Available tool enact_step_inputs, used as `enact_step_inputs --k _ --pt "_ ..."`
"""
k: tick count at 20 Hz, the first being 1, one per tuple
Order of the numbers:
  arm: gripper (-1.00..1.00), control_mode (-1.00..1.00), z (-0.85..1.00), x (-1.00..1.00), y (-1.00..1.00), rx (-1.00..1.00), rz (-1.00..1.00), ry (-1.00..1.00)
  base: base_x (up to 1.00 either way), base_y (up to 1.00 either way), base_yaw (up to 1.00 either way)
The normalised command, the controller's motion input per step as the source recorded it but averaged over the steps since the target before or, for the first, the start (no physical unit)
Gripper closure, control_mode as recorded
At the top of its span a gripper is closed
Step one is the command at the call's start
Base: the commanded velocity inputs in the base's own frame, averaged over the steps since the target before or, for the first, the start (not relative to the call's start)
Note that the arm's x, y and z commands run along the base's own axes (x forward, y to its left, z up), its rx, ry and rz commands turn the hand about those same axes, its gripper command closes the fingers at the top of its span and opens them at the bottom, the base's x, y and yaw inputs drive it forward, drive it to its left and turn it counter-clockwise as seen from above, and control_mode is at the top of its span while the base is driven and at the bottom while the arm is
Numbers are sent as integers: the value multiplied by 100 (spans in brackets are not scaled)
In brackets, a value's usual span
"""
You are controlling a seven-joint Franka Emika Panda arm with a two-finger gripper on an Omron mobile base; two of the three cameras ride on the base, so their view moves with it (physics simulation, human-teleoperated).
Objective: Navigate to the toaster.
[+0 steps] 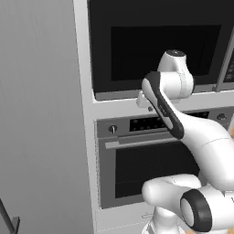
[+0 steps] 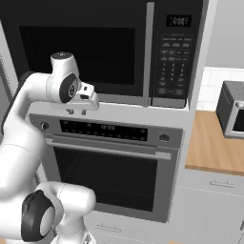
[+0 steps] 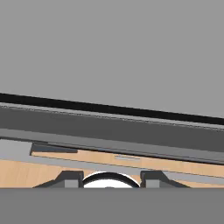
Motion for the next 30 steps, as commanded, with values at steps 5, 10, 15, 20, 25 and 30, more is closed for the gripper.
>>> enact_step_inputs --k 5,10,15,20,25,30 --pt "-100 -100 -6 -40 -5 0 0 0 0 0 0" --pt "-100 -100 -36 -69 -9 0 0 0 0 0 0" --pt "-100 100 -10 -14 -1 0 0 0 -32 -32 -6" --pt "-100 100 0 0 0 0 0 0 -13 -73 -22" --pt "-100 100 0 0 0 0 0 0 0 -91 -13" --pt "-100 100 0 0 0 0 0 0 -2 -94 -8"
